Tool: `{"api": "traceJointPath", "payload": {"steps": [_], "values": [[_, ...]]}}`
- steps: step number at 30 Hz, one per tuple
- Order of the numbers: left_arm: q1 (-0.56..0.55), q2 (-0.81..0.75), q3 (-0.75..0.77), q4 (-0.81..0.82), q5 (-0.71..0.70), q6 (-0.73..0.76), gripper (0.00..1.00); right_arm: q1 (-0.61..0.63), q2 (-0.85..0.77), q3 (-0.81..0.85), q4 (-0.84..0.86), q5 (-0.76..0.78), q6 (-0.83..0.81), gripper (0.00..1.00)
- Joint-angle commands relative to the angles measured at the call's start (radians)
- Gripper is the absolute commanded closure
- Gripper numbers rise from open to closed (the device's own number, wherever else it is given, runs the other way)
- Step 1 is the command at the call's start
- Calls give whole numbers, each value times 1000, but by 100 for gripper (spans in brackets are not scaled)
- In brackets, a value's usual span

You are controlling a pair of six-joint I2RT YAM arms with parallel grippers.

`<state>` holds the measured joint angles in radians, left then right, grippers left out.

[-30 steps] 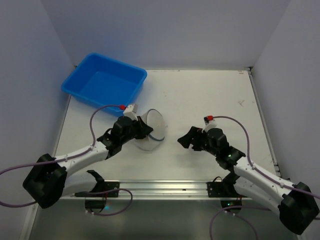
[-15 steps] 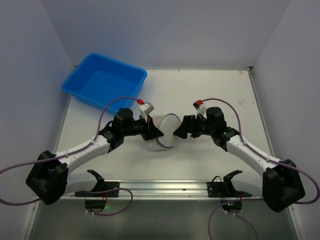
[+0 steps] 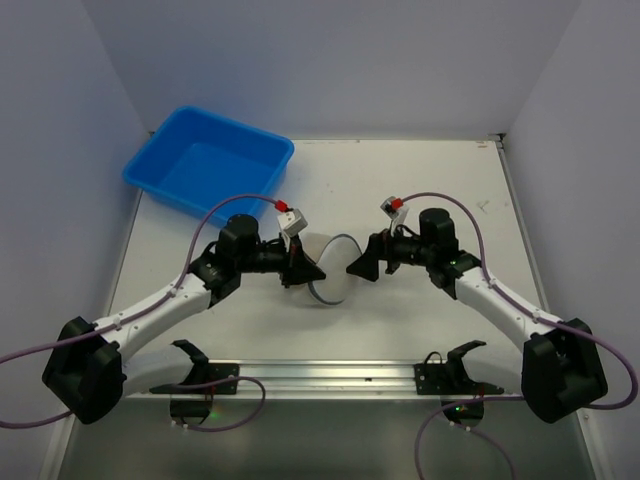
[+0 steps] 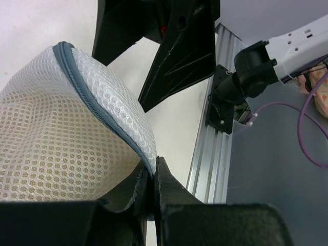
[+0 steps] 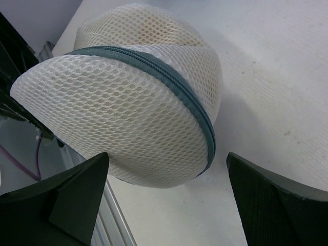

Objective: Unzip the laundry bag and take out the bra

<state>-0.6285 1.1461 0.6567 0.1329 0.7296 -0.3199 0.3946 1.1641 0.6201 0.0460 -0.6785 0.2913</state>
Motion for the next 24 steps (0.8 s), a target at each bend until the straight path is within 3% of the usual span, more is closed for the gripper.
{"api": "traceJointPath", "payload": {"steps": [1,7,11,12,14,15,16,18,19,23,24], "values": [[9,-57,43,16,93,59,100,-5,-3,49,42,-165,-69,1],[10,-83,38,33,129,71,100,-5,8,73,38,-321,-90,1],[16,-77,46,31,120,76,100,-5,6,87,15,-354,-96,15],[22,-71,47,31,116,76,100,-7,8,89,14,-352,-81,35],[27,-68,54,25,103,76,100,-7,8,98,-18,-313,-78,67],[36,-62,57,19,88,74,99,-5,0,93,-15,-303,-60,88],[39,-59,64,5,52,71,96,-7,-7,83,-12,-288,-49,96],[58,-51,70,-12,-4,53,80,-5,-26,67,-2,-245,0,100],[67,-49,75,-21,-34,23,60,-7,-41,57,2,-212,20,100],[75,-63,96,-53,-205,-100,0,-5,-60,44,28,-117,190,100],[75,-71,98,-58,-240,-126,0,-5,-64,41,31,-86,278,100]]}}
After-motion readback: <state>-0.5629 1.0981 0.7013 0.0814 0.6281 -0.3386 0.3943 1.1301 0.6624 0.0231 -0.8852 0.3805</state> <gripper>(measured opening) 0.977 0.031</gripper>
